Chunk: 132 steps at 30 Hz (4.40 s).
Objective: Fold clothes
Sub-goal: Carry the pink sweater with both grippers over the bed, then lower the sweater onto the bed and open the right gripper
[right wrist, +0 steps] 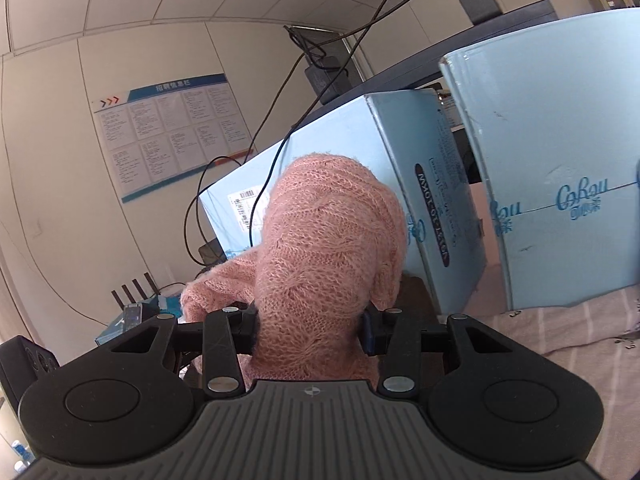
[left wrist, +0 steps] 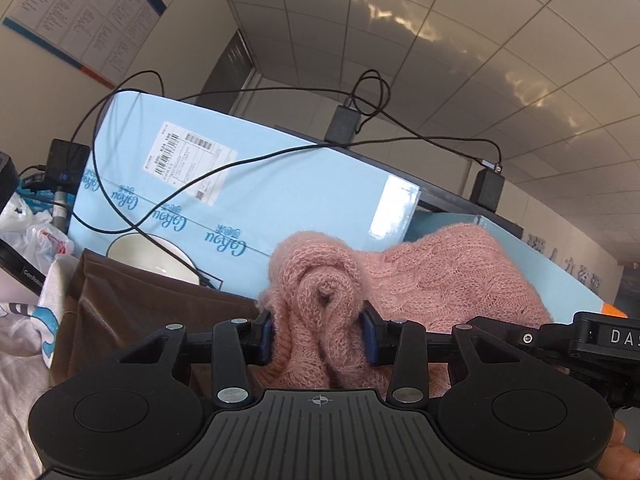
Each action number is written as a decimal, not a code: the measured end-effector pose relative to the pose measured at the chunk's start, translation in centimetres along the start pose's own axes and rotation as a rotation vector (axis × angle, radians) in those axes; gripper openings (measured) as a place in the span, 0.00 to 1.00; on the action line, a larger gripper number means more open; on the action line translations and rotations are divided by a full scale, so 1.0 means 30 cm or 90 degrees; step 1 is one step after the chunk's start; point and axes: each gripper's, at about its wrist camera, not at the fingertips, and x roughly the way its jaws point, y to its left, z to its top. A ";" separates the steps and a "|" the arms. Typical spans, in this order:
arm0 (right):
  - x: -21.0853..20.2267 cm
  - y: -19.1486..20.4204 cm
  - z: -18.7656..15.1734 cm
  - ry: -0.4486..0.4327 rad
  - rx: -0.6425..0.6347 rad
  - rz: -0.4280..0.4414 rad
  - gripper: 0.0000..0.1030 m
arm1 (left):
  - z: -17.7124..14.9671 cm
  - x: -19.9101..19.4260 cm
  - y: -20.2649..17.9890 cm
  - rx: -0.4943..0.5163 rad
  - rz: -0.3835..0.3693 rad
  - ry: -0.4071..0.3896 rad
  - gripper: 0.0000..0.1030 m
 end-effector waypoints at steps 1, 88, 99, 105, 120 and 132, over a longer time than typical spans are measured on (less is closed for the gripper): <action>-0.036 -0.007 -0.003 -0.005 -0.002 -0.009 0.39 | -0.005 -0.008 -0.033 0.012 -0.012 0.001 0.37; -0.524 -0.332 -0.153 0.062 0.037 -0.168 0.22 | -0.330 0.146 -0.284 -0.213 -0.232 0.389 0.91; -0.658 -0.343 -0.096 -0.053 0.032 -0.231 0.22 | -0.387 0.132 -0.428 -0.033 -0.320 0.413 0.37; -0.712 -0.326 -0.052 -0.118 -0.003 -0.274 0.22 | -0.346 0.108 -0.399 -0.049 -0.321 0.353 0.18; -0.926 -0.481 -0.047 -0.160 0.065 -0.495 0.22 | -0.275 0.132 -0.275 -0.068 -0.152 0.299 0.18; -0.902 -0.618 -0.188 -0.026 0.060 -0.678 0.58 | -0.315 0.145 -0.281 -0.040 -0.125 0.336 0.22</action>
